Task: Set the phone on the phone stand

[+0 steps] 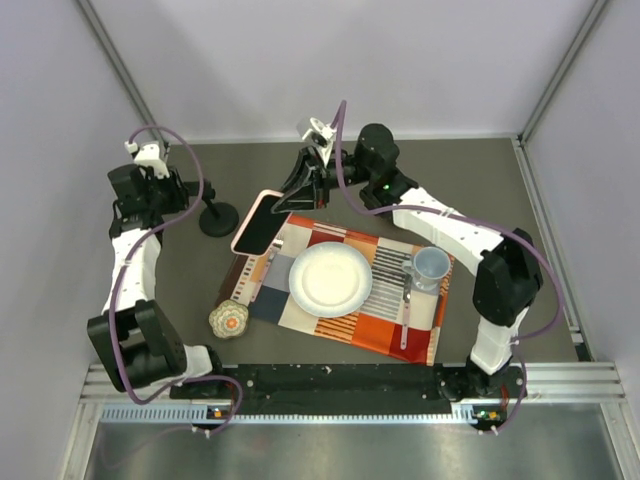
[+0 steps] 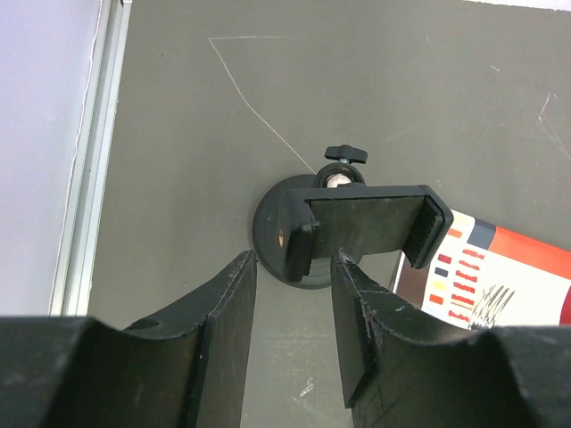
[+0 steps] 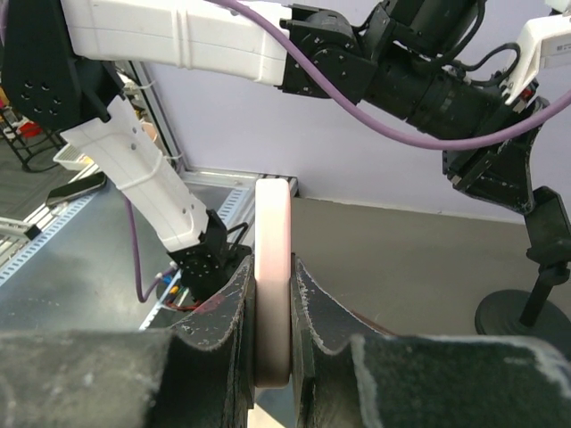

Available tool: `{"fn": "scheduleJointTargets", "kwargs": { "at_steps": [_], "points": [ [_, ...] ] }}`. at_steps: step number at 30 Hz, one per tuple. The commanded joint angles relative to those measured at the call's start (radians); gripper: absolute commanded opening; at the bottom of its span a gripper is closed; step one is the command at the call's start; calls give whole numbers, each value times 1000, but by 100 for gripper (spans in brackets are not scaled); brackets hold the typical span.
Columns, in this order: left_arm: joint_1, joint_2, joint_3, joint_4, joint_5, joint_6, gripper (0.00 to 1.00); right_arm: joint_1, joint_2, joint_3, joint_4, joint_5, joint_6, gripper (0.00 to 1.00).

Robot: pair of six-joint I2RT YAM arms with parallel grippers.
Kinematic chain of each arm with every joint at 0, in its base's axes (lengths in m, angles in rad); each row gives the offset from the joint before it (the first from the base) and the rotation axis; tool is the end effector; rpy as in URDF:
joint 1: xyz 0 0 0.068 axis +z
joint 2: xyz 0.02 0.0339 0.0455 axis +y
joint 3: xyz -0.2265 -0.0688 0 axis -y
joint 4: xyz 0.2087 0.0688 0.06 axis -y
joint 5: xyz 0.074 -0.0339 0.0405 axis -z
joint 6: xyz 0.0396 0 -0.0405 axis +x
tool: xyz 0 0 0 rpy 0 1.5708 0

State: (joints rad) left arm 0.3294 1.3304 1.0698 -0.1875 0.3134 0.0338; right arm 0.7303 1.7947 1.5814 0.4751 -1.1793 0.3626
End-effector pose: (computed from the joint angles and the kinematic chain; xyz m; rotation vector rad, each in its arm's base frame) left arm 0.2725 0.0803 0.2893 -0.0973 1.9942 -0.0831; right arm 0.2535 0.2761 0.3719 -1.3390 1.0606 1.6079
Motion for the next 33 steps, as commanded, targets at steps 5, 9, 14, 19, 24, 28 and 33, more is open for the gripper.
{"fn": "scheduleJointTargets", "kwargs": {
  "at_steps": [5, 9, 14, 19, 24, 28, 33],
  "points": [
    [3, 27, 50, 43, 47, 34, 38, 4, 26, 109, 115, -26, 30, 0],
    [3, 27, 42, 62, 50, 31, 36, 4, 29, 114, 122, -26, 30, 0],
    [5, 39, 42, 63, 66, 32, 24, 4, 38, 123, 129, -26, 36, 0],
    [3, 13, 10, 115, 75, 44, 10, 6, 60, 137, 138, -26, 39, 0],
    [3, -5, -13, 163, 92, 55, 0, 11, 98, 181, 158, -25, 39, 0],
    [3, 9, -10, 152, 221, 75, 0, 34, 150, 226, 131, -77, -66, 0],
    [2, -26, -41, 148, 279, 97, 0, 58, 261, 360, -16, -143, -226, 0]
  ]
}}
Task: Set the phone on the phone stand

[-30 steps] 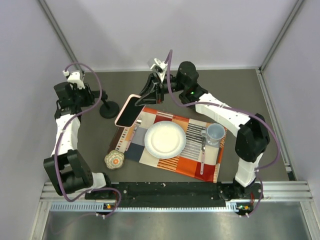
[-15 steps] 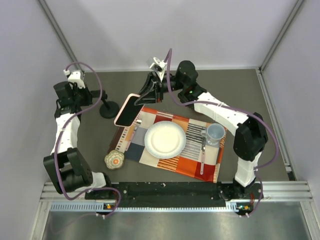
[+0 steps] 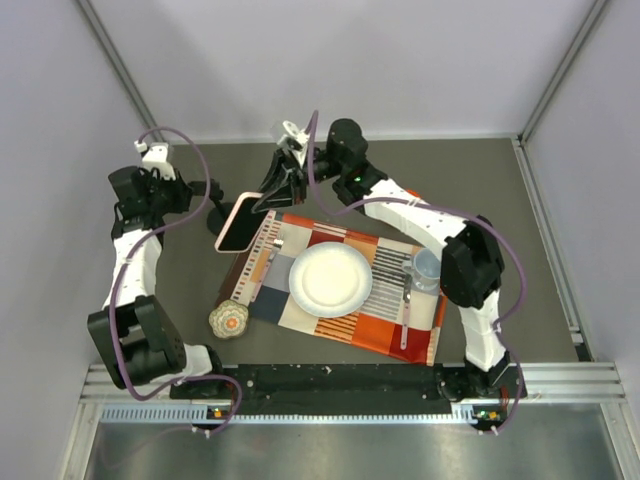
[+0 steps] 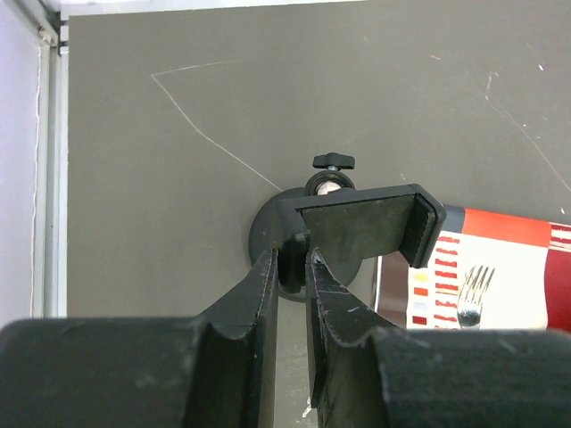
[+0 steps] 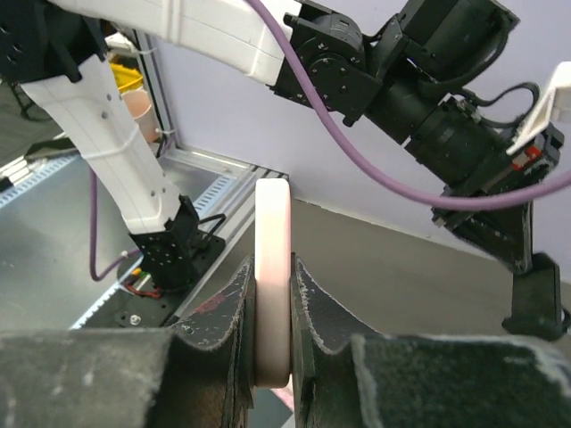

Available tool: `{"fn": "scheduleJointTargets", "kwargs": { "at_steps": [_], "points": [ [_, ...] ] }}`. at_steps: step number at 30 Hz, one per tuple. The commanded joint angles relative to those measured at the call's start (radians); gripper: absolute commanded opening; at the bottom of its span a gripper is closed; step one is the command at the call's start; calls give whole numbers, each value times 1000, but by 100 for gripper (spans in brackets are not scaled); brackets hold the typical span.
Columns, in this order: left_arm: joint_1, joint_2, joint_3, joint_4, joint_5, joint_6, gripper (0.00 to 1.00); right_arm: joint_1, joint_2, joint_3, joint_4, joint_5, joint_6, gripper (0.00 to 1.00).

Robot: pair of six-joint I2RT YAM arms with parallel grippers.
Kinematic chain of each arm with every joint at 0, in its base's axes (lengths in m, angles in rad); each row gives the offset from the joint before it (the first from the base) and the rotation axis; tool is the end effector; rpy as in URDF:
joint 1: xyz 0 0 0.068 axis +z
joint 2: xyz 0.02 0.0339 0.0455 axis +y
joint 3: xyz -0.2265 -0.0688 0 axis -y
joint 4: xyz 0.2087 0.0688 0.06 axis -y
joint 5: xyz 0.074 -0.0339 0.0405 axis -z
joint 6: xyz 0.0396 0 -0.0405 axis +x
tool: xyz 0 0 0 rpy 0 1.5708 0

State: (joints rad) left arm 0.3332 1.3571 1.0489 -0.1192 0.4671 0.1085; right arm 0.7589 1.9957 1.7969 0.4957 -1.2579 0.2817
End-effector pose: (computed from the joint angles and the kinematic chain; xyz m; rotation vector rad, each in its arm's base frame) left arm 0.2785 0.0775 0.2834 0.0772 1.9525 -0.1761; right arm 0.2732 0.3110 0.3627 -1.4568 0.9036 1.5929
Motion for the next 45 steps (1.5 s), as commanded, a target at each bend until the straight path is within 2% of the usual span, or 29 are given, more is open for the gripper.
{"fn": "scheduleJointTargets", "kwargs": {
  "at_steps": [1, 5, 9, 12, 13, 17, 20, 28, 35, 39, 45],
  "points": [
    [0, -59, -24, 70, 116, 28, 0, 33, 80, 168, -33, -75, -150, 0],
    [-2, -93, -55, 61, 149, 83, 0, 48, 202, 338, -25, -66, -185, 0],
    [-2, -133, -56, 4, 123, 149, 0, 82, 320, 479, -123, -28, -259, 0],
    [-2, -158, -56, -7, 148, 167, 0, 92, 328, 504, -184, 47, -323, 0],
    [-2, -154, -55, -25, 153, 180, 0, 100, 331, 519, -254, 64, -347, 0],
    [-2, -131, -27, -57, 192, 181, 0, 126, 324, 552, -518, 126, -663, 0],
    [-6, -159, -35, -56, 209, 204, 0, 135, 318, 539, -571, 134, -774, 0],
    [-26, -222, -92, -34, 220, 284, 0, 137, 322, 545, -635, 89, -933, 0],
    [-56, -242, -99, -68, 209, 339, 0, 114, 327, 544, -620, 38, -940, 0],
    [-79, -253, -107, -71, 211, 367, 0, 88, 379, 608, -565, 11, -920, 0],
    [-91, -256, -101, -109, 217, 407, 0, 63, 423, 642, -320, -90, -698, 0]
  ]
}}
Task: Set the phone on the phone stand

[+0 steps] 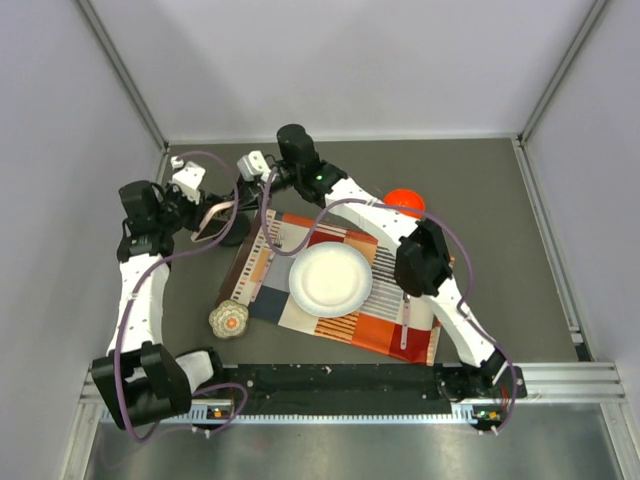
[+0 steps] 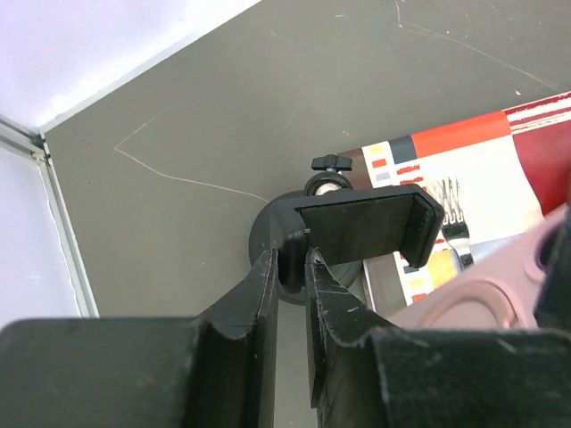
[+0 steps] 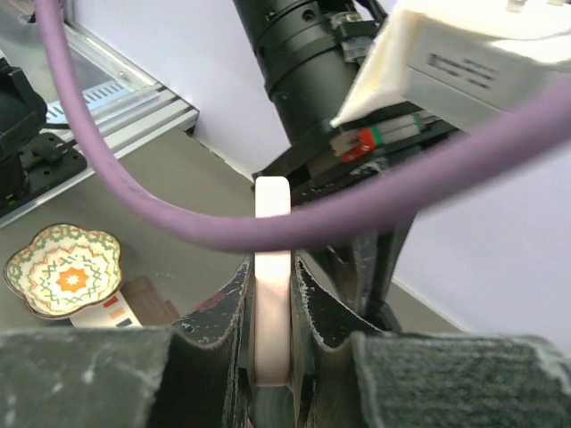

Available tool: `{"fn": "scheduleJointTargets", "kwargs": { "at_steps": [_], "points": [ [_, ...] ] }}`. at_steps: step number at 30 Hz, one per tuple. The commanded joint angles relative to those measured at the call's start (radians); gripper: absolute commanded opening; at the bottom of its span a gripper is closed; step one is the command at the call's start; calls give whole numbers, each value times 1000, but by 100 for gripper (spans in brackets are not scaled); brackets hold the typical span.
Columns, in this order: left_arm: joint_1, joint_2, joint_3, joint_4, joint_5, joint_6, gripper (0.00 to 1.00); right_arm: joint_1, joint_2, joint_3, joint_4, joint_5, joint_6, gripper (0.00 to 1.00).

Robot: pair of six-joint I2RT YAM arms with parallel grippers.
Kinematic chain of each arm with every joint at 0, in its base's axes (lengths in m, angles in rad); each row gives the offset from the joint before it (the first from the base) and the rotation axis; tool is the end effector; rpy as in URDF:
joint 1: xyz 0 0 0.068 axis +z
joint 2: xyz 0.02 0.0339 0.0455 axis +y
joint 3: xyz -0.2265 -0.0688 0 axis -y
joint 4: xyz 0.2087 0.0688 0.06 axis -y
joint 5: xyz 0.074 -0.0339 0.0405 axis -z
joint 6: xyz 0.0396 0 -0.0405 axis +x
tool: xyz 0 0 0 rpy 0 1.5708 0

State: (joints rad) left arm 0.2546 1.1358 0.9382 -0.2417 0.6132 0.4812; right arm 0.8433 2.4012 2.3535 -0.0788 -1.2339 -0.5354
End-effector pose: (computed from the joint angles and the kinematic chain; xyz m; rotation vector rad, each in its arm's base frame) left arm 0.2353 0.0377 0.2915 0.5913 1.8352 -0.1267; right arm 0.2946 0.3870 0.3053 -1.6800 0.5623 1.2560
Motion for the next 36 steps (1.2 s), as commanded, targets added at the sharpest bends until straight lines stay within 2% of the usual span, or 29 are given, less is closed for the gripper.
{"fn": "scheduleJointTargets", "kwargs": {
  "at_steps": [1, 5, 11, 14, 18, 21, 27, 33, 36],
  "points": [
    [-12, -31, 13, -1, 88, 46, 0, -23, 33, 90, 296, -142, 193, 0],
    [-14, -45, 25, -21, 98, 65, 0, -24, 50, 101, 344, -151, 235, 0],
    [-29, -68, 20, -27, 131, 94, 0, -32, 44, 113, 194, -90, 63, 0],
    [-35, -68, 10, -21, 143, 111, 0, -38, 59, 122, 223, -127, 83, 0],
    [-49, -71, 4, -40, 134, 148, 0, -53, 88, 121, 404, -180, 234, 0],
    [-54, -68, 8, -53, 137, 171, 0, -55, 99, 124, 425, -199, 259, 0],
    [-78, -67, 17, -68, 109, 197, 0, -69, 101, 116, 386, -168, 152, 0],
    [-92, -62, 16, -74, 89, 211, 0, -78, 125, 122, 511, -179, 221, 0],
    [-97, -67, 11, -68, 86, 209, 0, -84, 133, 113, 513, -176, 218, 0]
  ]
}}
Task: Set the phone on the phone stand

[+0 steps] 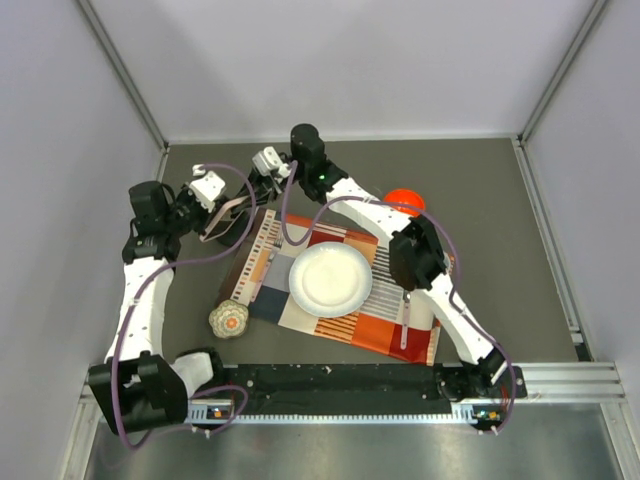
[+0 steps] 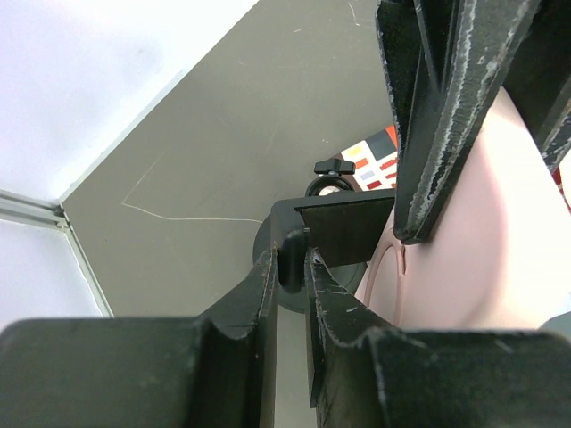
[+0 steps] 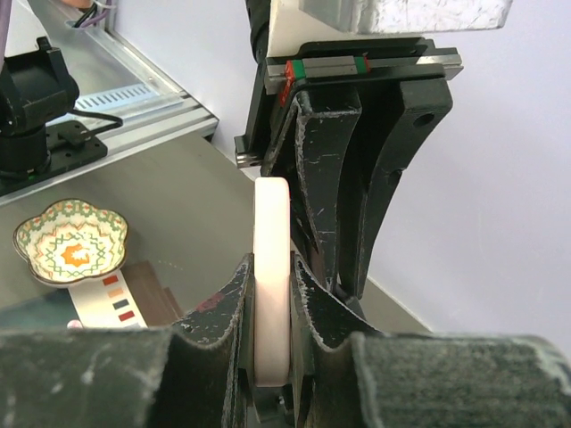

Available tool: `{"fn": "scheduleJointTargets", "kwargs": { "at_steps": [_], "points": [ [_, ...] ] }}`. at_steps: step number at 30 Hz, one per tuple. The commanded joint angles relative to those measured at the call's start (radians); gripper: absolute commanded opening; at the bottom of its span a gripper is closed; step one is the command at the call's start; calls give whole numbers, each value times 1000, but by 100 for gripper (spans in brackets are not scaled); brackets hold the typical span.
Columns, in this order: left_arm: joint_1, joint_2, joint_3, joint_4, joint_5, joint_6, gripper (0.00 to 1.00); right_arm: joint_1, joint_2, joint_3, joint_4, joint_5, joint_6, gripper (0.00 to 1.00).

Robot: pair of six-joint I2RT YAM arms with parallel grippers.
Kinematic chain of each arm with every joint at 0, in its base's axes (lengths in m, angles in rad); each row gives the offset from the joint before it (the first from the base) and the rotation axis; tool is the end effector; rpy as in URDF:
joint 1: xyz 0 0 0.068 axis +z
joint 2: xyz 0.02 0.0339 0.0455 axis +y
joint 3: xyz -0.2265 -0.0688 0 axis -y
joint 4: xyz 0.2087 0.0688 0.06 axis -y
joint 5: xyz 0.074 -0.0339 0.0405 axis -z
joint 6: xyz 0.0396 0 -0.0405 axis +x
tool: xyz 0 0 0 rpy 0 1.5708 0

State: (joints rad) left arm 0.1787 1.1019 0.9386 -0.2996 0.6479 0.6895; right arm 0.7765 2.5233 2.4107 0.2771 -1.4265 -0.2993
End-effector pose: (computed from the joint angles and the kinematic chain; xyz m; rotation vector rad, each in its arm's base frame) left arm 0.2284 0.0170 0.2937 0.8597 1.7344 -0.0843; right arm 0.3273 0.3765 0.2940 -1.6713 0.4042 1.3472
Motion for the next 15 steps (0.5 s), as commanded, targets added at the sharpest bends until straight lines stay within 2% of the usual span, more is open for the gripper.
{"fn": "scheduleJointTargets", "kwargs": {
  "at_steps": [1, 6, 10, 15],
  "points": [
    [-21, -33, 9, -7, 44, -1, 0, -19, 11, 47, 158, 15, -17, 0],
    [-21, -46, -7, 30, 19, -18, 0, -32, 3, -10, 331, 5, 141, 0],
    [-22, -47, -15, 54, -19, -36, 0, -40, -1, -34, 350, -3, 219, 0],
    [-22, -50, -23, 66, -44, -48, 0, -52, -14, -96, 453, -8, 334, 0]
  ]
}}
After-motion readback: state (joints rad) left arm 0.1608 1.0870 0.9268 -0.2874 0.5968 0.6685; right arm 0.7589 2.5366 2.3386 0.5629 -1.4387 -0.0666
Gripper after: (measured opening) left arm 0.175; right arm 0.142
